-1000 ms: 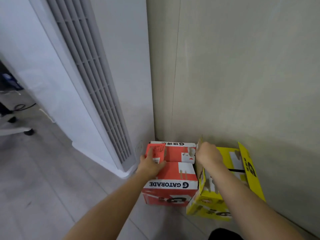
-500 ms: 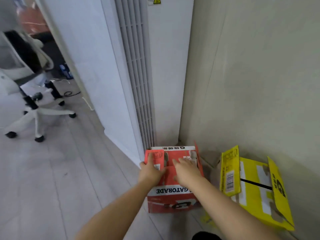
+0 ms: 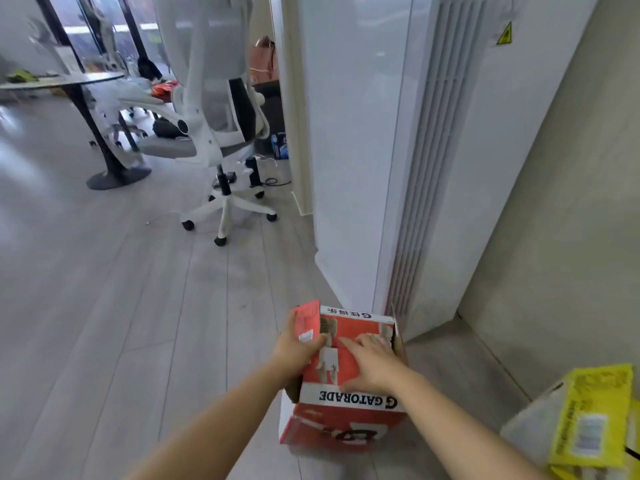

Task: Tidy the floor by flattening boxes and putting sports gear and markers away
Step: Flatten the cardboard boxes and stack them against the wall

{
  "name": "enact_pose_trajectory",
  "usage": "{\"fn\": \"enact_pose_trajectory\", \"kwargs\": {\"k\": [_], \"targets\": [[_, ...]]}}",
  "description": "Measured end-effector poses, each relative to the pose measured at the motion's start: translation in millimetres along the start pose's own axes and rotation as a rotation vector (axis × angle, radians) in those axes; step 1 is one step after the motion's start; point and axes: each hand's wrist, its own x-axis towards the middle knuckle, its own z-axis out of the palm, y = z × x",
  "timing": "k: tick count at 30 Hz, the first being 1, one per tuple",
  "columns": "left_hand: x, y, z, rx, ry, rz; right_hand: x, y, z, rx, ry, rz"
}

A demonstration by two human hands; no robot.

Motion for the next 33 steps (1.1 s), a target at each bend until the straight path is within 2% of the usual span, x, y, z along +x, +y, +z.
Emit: {"fn": "enact_pose_trajectory", "kwargs": {"k": [2,5,8,13,16,19,21,23,25,27,30,33], "targets": [[-11,8,-17,-0.066,-0.02,-0.031,6,-12,6,0.009,-0.051,-0.026],[-24,16,-38,-0.115,-0.061,-0.018,10,-22,9,0.011,0.001,-0.023],[-28,15,-49,-0.146,-0.105,-0.107,9,-31,7,-0.049,0.12,-0.024],[-30,31,-51,-0.247,-0.097,-0.065,-8,-21,4,-0.019,0.365,-0.01],[-23,35,-35,-0.371,-0.084,-0.088,-30,-1,10,0.019,0.508,0.088],[-9,41,-9,-0.391,-0.109,-0.085,-54,24,16,0.058,0.64,0.276],[0,43,11,-0.381,-0.143,-0.112,-69,40,19,-0.028,0.687,0.365],[9,39,34,-0.357,-0.188,-0.158,-80,44,23,-0.117,0.793,0.32],[12,34,59,-0.258,-0.25,-0.169,-85,36,28,-0.179,0.909,0.114],[16,30,83,-0.114,-0.292,-0.151,-86,30,42,-0.226,0.856,-0.025],[25,21,116,0.042,-0.283,-0.119,-83,38,70,-0.235,0.605,0.153],[33,19,146,0.083,-0.289,-0.09,-80,60,94,-0.227,0.51,0.279]]}}
